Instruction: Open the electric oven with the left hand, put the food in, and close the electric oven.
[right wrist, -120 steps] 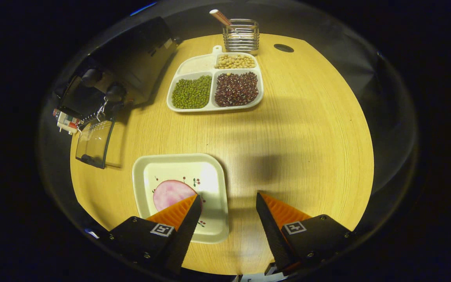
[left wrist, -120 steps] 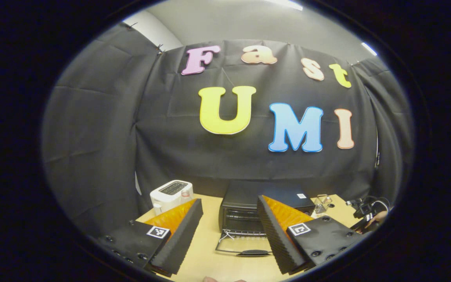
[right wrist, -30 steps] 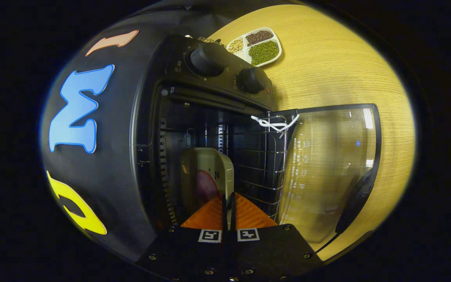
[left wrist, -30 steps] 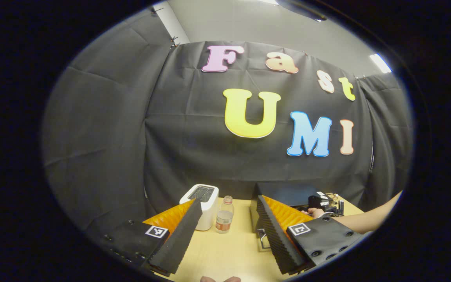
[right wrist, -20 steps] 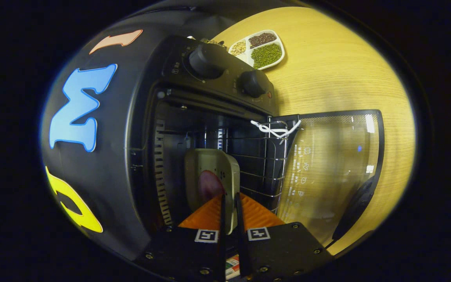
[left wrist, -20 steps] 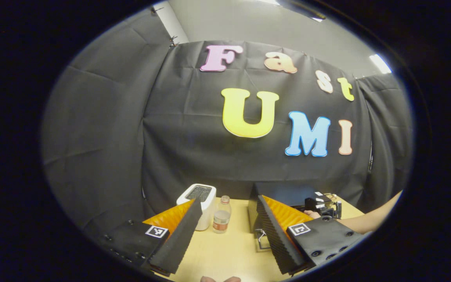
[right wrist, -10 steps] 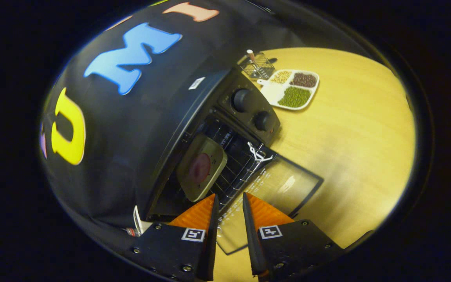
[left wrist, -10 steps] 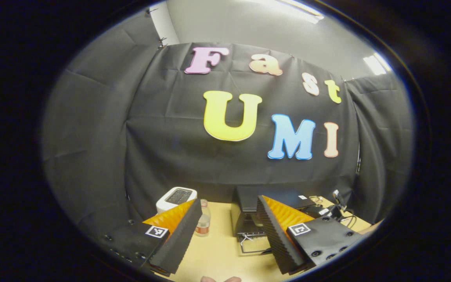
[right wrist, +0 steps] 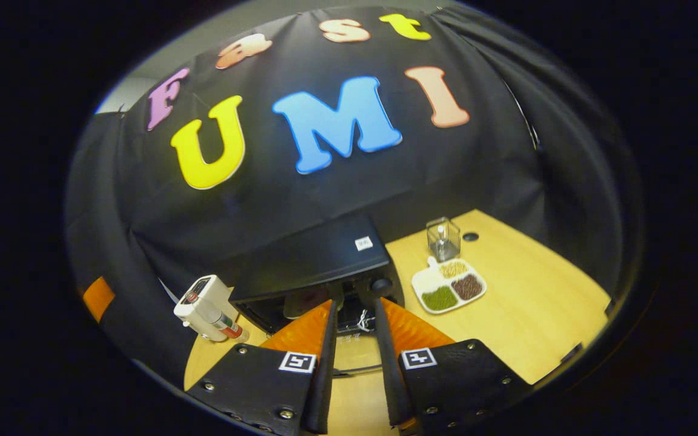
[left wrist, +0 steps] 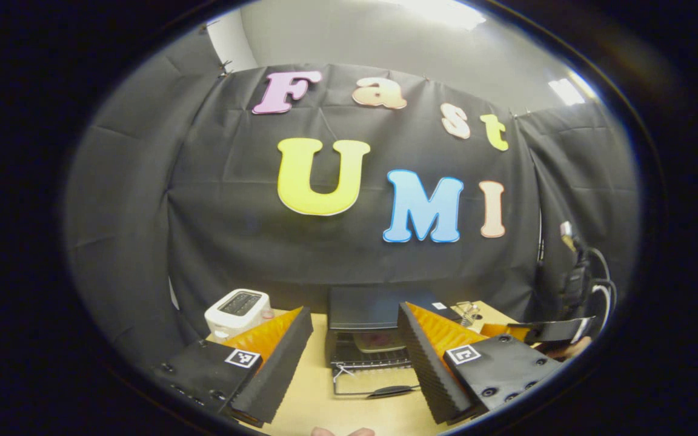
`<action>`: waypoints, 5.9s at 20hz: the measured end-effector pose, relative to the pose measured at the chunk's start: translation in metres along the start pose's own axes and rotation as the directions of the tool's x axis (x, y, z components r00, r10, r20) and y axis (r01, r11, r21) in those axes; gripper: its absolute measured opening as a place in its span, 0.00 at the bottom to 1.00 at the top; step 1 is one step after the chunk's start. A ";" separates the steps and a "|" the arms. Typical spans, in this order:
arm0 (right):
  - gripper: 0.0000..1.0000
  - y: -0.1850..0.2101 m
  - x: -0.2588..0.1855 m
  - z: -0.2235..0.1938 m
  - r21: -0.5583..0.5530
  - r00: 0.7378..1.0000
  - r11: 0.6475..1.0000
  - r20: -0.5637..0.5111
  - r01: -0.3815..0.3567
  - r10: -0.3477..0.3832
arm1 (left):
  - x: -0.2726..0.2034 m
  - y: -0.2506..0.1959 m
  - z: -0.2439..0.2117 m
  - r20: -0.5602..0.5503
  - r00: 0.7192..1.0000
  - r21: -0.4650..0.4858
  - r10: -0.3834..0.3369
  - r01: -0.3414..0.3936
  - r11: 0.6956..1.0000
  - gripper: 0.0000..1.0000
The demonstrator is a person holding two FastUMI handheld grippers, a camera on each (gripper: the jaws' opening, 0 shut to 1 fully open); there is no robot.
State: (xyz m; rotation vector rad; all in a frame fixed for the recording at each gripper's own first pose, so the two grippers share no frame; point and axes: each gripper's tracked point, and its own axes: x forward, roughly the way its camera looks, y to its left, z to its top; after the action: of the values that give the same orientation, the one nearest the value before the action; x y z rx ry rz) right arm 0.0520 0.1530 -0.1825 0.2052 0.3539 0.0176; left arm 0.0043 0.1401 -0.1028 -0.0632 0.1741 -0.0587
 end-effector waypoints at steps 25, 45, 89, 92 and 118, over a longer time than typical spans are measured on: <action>0.93 -0.114 -0.068 0.133 -0.119 0.958 0.993 0.286 0.023 0.012 | 0.061 -0.128 -0.113 -0.334 0.942 0.006 -0.017 0.020 1.000 1.00; 0.93 -0.171 -0.047 0.107 -0.091 0.973 0.986 0.201 0.137 -0.117 | 0.066 -0.097 -0.323 -0.827 0.563 0.001 0.016 -0.027 1.000 1.00; 0.93 -0.155 -0.044 0.101 -0.119 0.972 0.979 0.187 0.165 -0.141 | 0.088 -0.079 -0.364 -0.891 0.453 0.038 0.035 -0.004 0.999 1.00; 0.93 -0.152 -0.046 0.102 -0.128 0.972 0.979 0.194 0.157 -0.130 | 0.087 -0.079 -0.352 -0.879 0.475 0.032 0.029 -0.003 0.999 1.00; 0.93 -0.117 -0.055 0.129 -0.196 0.970 0.977 0.242 0.084 -0.035 | 0.098 -0.074 -0.164 -0.497 0.867 0.023 0.043 -0.037 0.999 0.96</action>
State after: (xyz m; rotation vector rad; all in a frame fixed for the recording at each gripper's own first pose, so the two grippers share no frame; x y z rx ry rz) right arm 0.0428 0.0106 -0.0689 -0.0088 0.1178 -0.0301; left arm 0.0683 0.0510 -0.2761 -0.0305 0.6952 -0.0335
